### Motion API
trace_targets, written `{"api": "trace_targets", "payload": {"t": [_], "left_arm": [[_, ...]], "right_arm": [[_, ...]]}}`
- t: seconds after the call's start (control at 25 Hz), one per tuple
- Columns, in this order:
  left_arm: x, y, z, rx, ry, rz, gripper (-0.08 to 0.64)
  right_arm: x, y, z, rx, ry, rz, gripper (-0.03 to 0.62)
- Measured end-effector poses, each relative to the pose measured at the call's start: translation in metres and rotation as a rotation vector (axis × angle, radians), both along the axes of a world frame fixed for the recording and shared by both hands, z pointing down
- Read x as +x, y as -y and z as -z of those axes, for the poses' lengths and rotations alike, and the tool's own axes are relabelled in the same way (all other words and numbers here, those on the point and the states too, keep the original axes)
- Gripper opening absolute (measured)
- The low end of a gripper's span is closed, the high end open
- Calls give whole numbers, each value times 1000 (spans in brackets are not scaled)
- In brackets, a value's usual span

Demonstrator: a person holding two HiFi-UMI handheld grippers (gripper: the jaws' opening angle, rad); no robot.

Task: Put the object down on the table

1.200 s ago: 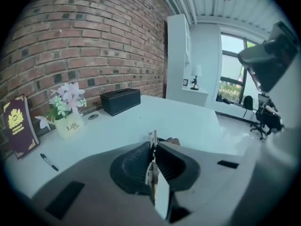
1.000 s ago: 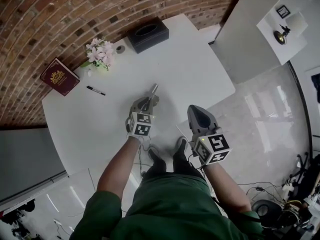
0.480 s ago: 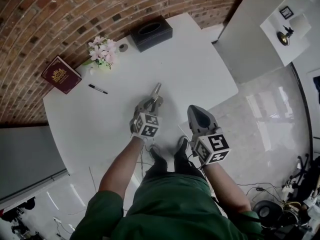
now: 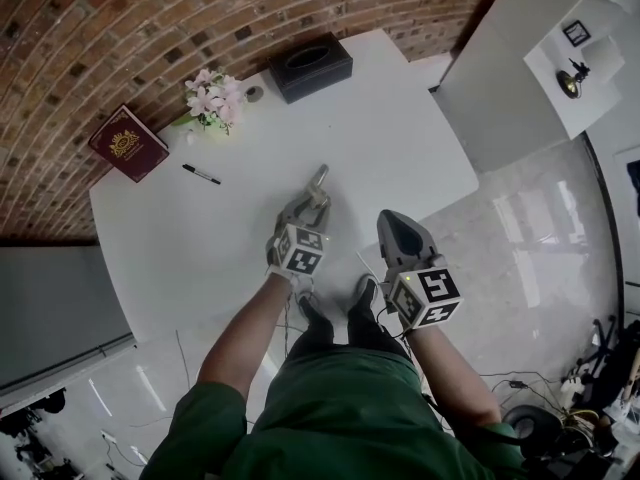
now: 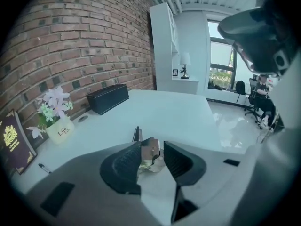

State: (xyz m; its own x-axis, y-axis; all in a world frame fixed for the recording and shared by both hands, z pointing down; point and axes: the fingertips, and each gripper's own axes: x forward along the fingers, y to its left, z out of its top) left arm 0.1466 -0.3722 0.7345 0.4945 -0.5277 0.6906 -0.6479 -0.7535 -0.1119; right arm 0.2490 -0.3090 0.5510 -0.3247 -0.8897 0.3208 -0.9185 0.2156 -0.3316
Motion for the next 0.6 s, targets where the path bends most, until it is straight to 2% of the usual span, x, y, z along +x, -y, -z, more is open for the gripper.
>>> {"api": "trace_targets", "payload": {"t": [0.6], "left_arm": [[-12,7,139,109,-358,184,137]], "right_arm": [[-18,10,37,84,0,36,3]]}}
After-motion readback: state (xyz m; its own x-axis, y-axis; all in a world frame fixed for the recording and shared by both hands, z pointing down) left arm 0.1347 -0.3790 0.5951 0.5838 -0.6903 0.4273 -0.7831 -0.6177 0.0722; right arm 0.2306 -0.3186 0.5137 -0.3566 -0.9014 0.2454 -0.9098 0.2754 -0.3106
